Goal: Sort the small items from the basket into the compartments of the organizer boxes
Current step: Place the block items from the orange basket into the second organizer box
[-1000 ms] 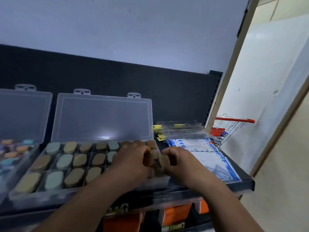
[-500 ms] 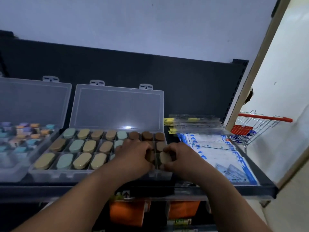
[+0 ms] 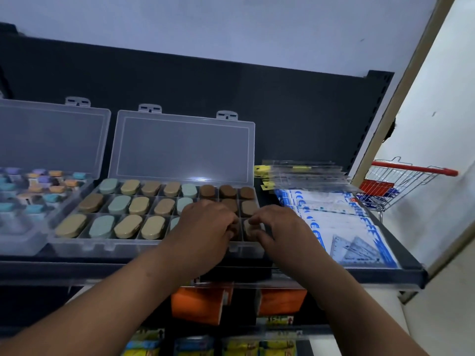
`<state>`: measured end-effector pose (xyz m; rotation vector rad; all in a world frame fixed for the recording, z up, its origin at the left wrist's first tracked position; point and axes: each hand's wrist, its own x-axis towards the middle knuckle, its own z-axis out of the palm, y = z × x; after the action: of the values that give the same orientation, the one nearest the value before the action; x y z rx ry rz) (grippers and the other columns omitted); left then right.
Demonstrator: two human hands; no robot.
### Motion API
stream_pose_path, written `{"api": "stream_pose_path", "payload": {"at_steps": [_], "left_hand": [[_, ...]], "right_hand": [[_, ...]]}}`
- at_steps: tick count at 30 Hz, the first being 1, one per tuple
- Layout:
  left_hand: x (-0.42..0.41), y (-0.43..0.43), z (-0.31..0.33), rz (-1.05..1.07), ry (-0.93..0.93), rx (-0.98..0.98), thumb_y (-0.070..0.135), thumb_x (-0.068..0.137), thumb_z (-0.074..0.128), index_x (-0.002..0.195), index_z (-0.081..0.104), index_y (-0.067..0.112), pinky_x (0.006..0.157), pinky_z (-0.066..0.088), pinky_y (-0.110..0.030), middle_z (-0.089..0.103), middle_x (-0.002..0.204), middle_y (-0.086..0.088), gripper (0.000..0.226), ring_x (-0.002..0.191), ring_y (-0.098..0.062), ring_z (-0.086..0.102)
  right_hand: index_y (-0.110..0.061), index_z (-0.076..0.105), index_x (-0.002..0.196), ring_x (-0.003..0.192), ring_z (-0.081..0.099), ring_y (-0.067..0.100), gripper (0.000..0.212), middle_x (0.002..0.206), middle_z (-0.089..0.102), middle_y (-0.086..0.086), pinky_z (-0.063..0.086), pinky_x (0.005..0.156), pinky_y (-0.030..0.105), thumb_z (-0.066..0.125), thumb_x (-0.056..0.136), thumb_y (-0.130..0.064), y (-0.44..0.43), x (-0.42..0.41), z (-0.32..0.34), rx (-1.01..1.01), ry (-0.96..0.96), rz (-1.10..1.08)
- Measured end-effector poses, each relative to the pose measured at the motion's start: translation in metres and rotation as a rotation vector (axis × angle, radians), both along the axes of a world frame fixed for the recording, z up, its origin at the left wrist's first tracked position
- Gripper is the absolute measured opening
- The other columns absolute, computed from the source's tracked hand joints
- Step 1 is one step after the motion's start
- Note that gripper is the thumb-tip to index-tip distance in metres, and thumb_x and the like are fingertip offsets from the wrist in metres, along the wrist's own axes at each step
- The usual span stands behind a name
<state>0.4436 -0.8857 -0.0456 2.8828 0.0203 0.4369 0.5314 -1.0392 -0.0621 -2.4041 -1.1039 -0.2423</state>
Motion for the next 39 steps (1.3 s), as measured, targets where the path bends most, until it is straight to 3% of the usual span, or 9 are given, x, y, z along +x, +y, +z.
{"api": "stream_pose_path", "payload": {"at_steps": [4, 8, 19, 24, 30, 36, 39], "left_hand": [[0.003, 0.004, -0.013, -0.029, -0.011, 0.077, 0.017, 0.093, 0.047, 0.119, 0.061, 0.029, 0.097, 0.036, -0.034, 0.060, 0.118, 0.010, 0.032, 0.113, -0.013, 0.046], [0.006, 0.004, -0.018, -0.015, -0.053, 0.108, 0.022, 0.094, 0.046, 0.118, 0.060, 0.033, 0.096, 0.037, -0.032, 0.060, 0.117, 0.013, 0.030, 0.111, -0.010, 0.047], [-0.003, 0.011, -0.007, -0.017, -0.109, -0.051, 0.023, 0.095, 0.048, 0.116, 0.062, 0.027, 0.097, 0.038, -0.029, 0.060, 0.116, 0.009, 0.026, 0.107, -0.008, 0.050], [-0.016, 0.041, 0.014, 0.157, -0.154, -0.094, 0.018, 0.095, 0.049, 0.128, 0.057, 0.021, 0.100, 0.038, -0.030, 0.058, 0.127, 0.003, 0.034, 0.117, -0.015, 0.050], [-0.031, 0.056, 0.011, 0.203, -0.134, -0.097, 0.013, 0.094, 0.051, 0.118, 0.066, 0.018, 0.096, 0.043, -0.032, 0.065, 0.118, -0.002, 0.028, 0.110, -0.019, 0.056], [-0.038, 0.056, 0.001, 0.163, -0.078, -0.077, 0.019, 0.097, 0.044, 0.113, 0.065, 0.023, 0.094, 0.040, -0.026, 0.062, 0.114, 0.008, 0.027, 0.109, -0.010, 0.050], [-0.042, 0.064, 0.000, 0.163, -0.103, -0.085, 0.015, 0.095, 0.048, 0.108, 0.068, 0.020, 0.091, 0.044, -0.029, 0.064, 0.108, 0.006, 0.024, 0.104, -0.013, 0.054]], "right_hand": [[-0.017, 0.071, 0.102, 0.101, 0.054, 0.020, 0.016, 0.106, 0.066, 0.000, 0.044, 0.087, 0.034, 0.062, 0.090, -0.022, -0.001, -0.002, -0.007, 0.031, -0.030, -0.006], [-0.018, 0.071, 0.103, 0.101, 0.053, 0.019, 0.017, 0.106, 0.065, 0.000, 0.044, 0.088, 0.033, 0.062, 0.091, -0.026, -0.001, -0.004, -0.008, 0.025, -0.057, -0.028], [-0.020, 0.065, 0.112, 0.104, 0.051, 0.017, 0.023, 0.112, 0.062, -0.001, 0.041, 0.091, 0.031, 0.053, 0.095, -0.030, 0.004, -0.004, 0.001, 0.013, -0.063, -0.033], [-0.022, 0.063, 0.122, 0.116, 0.049, 0.017, 0.030, 0.123, 0.061, -0.004, 0.038, 0.098, 0.029, 0.054, 0.095, -0.029, 0.018, -0.005, 0.016, 0.015, -0.071, 0.004], [-0.025, 0.069, 0.104, 0.105, 0.051, 0.017, 0.017, 0.107, 0.065, -0.005, 0.044, 0.090, 0.036, 0.056, 0.093, -0.030, 0.036, -0.014, 0.021, -0.122, -0.066, 0.085], [-0.027, 0.068, 0.112, 0.107, 0.051, 0.012, 0.022, 0.112, 0.062, -0.005, 0.044, 0.091, 0.028, 0.053, 0.096, -0.029, 0.040, -0.017, 0.017, -0.200, -0.035, 0.109], [-0.028, 0.068, 0.112, 0.106, 0.052, 0.010, 0.022, 0.112, 0.063, -0.007, 0.042, 0.088, 0.025, 0.054, 0.095, -0.028, 0.040, -0.018, 0.019, -0.177, -0.024, 0.115]]}}
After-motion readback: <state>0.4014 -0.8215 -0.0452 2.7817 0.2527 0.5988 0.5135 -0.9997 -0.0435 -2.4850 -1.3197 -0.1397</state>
